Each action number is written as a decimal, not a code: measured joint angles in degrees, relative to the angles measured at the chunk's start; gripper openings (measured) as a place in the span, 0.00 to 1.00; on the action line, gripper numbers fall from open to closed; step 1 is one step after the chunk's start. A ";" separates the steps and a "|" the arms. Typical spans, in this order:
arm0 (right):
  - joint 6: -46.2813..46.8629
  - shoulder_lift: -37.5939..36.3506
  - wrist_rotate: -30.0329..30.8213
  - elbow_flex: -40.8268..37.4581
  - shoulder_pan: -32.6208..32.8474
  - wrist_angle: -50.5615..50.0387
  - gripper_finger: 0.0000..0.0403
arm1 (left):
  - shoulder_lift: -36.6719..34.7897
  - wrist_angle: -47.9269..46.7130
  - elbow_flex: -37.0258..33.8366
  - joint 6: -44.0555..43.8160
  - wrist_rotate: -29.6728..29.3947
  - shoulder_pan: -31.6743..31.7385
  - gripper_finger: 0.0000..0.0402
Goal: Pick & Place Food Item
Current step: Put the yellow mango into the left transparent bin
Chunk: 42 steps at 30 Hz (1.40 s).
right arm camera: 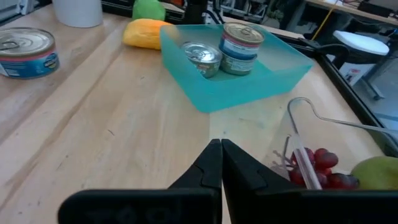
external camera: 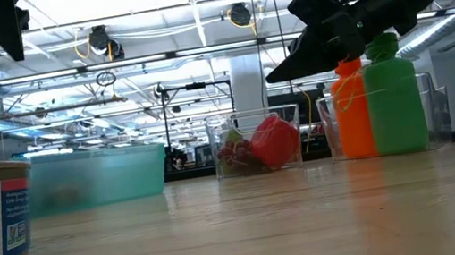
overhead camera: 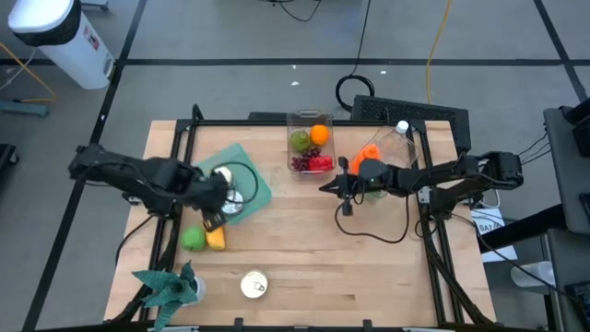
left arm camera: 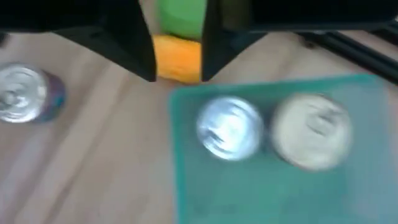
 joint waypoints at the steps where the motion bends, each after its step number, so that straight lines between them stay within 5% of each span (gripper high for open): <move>1: 0.01 0.00 -0.45 -0.01 -0.22 0.01 0.00 | 1.39 -0.06 -0.02 -1.60 1.99 -0.47 0.37; 6: -0.14 0.00 -1.80 -0.02 -0.98 0.07 0.00 | 6.68 -0.15 -0.02 -12.78 8.47 -3.16 0.62; 14: -1.89 -0.02 -1.87 0.00 -1.26 1.26 0.00 | 12.44 -4.19 -0.11 -33.17 8.51 -8.41 0.91; 21: -3.27 -0.02 -3.11 0.00 -1.33 1.44 0.00 | 17.48 -3.91 -0.11 -44.05 10.79 -10.53 0.92; 27: -3.27 -0.02 -3.14 0.00 -1.35 2.90 0.00 | 22.15 -0.12 -1.63 -44.74 10.05 -9.72 0.91; 33: -3.18 -0.02 -3.16 0.00 -1.35 3.10 0.00 | 23.58 4.38 -8.59 -46.19 15.23 -8.58 0.93; 42: -2.94 -0.02 -3.16 0.00 -1.35 3.13 0.00 | 23.06 16.77 -18.48 -50.28 15.39 -8.58 0.93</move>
